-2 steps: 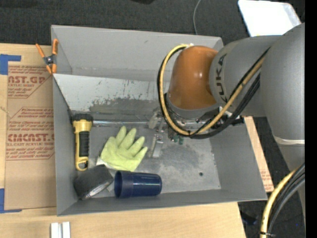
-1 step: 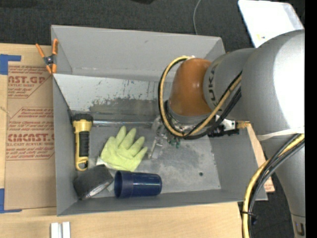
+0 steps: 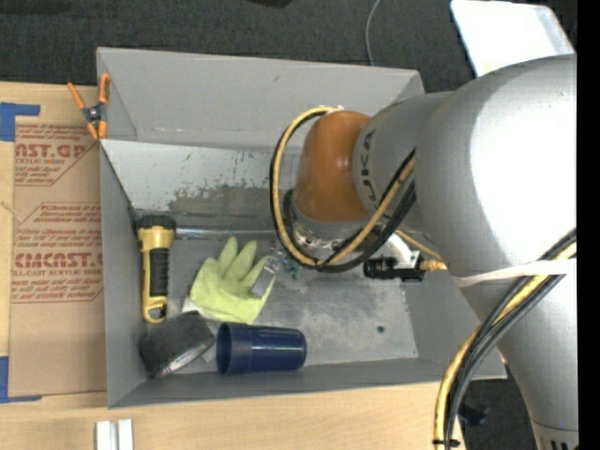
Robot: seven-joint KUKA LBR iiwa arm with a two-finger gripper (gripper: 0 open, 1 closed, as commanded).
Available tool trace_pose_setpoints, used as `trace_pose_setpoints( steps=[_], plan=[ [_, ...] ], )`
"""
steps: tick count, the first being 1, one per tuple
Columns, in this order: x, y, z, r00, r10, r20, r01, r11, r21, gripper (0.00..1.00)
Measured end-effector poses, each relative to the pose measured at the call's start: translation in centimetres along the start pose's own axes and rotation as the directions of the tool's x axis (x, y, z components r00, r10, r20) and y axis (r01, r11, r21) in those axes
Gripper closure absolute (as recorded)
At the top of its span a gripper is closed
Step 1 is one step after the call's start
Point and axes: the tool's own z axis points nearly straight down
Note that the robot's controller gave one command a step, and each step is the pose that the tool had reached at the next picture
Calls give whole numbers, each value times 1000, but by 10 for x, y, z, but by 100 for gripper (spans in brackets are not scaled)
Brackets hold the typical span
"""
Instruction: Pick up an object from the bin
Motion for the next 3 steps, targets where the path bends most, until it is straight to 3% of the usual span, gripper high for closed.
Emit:
trace_pose_setpoints(
  steps=[1,3],
  plan=[
    [-10,17,4,944,-330,0,330,944,8,100],
    [-10,17,4,944,-330,1,330,944,8,100]
  ],
)
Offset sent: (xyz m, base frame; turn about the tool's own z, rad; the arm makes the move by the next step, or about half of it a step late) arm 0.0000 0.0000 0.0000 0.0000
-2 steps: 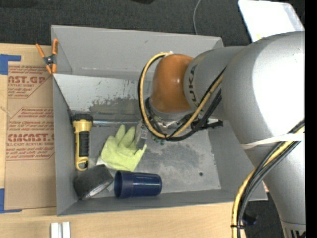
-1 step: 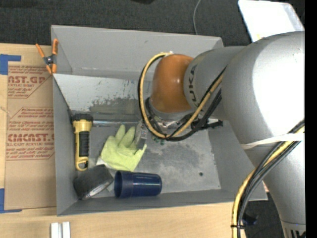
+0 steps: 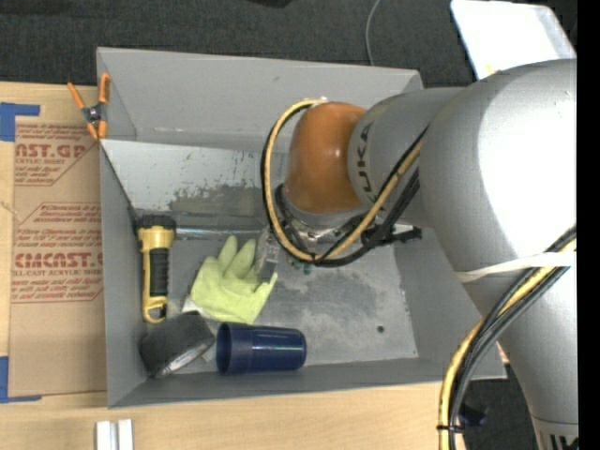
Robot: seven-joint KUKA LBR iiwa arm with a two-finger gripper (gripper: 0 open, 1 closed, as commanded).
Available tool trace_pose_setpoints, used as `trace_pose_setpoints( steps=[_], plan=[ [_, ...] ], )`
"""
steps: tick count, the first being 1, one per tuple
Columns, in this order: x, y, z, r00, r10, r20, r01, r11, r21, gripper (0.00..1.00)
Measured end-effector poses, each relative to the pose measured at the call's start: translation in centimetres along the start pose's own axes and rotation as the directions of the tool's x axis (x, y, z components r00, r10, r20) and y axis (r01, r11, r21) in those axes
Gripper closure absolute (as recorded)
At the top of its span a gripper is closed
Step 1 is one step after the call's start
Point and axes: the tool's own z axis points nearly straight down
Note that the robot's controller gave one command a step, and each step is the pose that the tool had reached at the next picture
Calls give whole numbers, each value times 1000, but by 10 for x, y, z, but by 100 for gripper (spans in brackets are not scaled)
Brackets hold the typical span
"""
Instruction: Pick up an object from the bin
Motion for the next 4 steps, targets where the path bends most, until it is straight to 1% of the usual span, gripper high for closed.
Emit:
trace_pose_setpoints(
  steps=[1,2,3,4],
  plan=[
    [4,11,0,997,-76,5,76,997,0,100],
    [4,12,1,997,-76,3,76,997,-1,0],
    [3,12,0,997,-76,8,76,997,-2,100],
    [3,12,0,997,-76,8,76,997,-2,100]
  ],
)
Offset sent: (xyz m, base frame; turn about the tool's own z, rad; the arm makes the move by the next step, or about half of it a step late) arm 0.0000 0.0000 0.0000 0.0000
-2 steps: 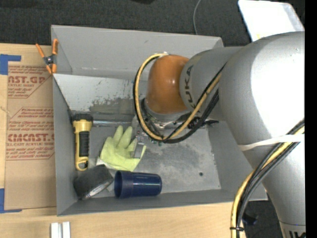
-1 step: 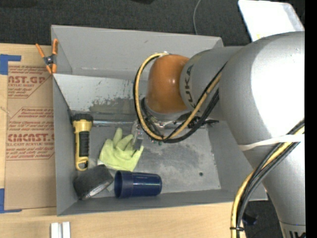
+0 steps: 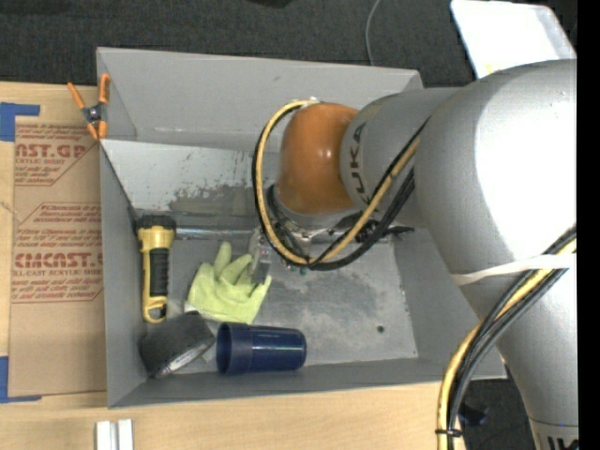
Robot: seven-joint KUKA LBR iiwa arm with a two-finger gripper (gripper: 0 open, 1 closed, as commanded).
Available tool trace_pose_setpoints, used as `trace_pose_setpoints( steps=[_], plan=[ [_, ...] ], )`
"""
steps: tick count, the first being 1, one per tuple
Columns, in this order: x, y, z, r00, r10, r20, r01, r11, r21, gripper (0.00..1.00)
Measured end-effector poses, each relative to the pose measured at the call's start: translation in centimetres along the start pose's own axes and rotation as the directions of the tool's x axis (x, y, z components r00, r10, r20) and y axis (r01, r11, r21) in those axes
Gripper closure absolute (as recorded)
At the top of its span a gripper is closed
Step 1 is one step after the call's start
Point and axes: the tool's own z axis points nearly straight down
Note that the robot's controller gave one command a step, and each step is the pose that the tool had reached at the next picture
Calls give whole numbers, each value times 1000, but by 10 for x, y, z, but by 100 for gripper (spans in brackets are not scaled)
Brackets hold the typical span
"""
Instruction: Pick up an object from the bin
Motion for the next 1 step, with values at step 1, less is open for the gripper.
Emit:
trace_pose_setpoints(
  steps=[1],
  plan=[
    [0,0,0,1000,0,0,0,1000,0,100]
  ],
)
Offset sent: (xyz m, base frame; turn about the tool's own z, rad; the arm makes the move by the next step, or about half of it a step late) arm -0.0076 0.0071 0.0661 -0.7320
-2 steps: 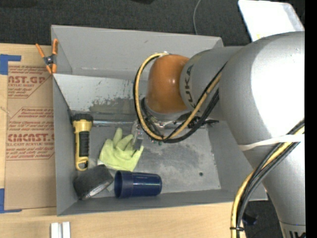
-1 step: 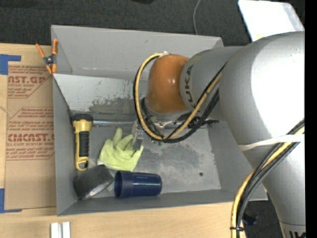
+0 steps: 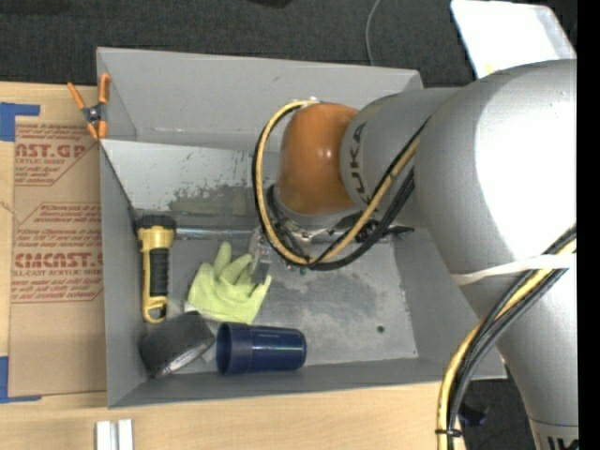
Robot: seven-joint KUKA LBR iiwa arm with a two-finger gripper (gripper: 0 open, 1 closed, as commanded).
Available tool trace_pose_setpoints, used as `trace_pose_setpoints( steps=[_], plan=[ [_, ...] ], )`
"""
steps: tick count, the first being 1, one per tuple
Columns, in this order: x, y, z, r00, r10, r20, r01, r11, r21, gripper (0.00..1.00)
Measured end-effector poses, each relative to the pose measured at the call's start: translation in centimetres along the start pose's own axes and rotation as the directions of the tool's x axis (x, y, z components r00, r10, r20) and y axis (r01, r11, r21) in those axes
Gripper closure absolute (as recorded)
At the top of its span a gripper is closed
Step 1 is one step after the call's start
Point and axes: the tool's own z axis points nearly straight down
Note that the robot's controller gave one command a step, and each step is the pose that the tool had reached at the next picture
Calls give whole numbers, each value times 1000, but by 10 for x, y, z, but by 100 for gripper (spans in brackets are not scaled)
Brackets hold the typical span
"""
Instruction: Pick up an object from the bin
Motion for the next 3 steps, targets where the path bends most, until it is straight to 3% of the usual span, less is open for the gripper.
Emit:
trace_pose_setpoints(
  steps=[1,2,3],
  plan=[
    [4,2,-19,970,-242,-5,242,970,2,100],
    [16,17,-70,829,-560,0,560,829,0,100],
    [9,4,-67,946,-325,2,325,946,0,100]
  ],
)
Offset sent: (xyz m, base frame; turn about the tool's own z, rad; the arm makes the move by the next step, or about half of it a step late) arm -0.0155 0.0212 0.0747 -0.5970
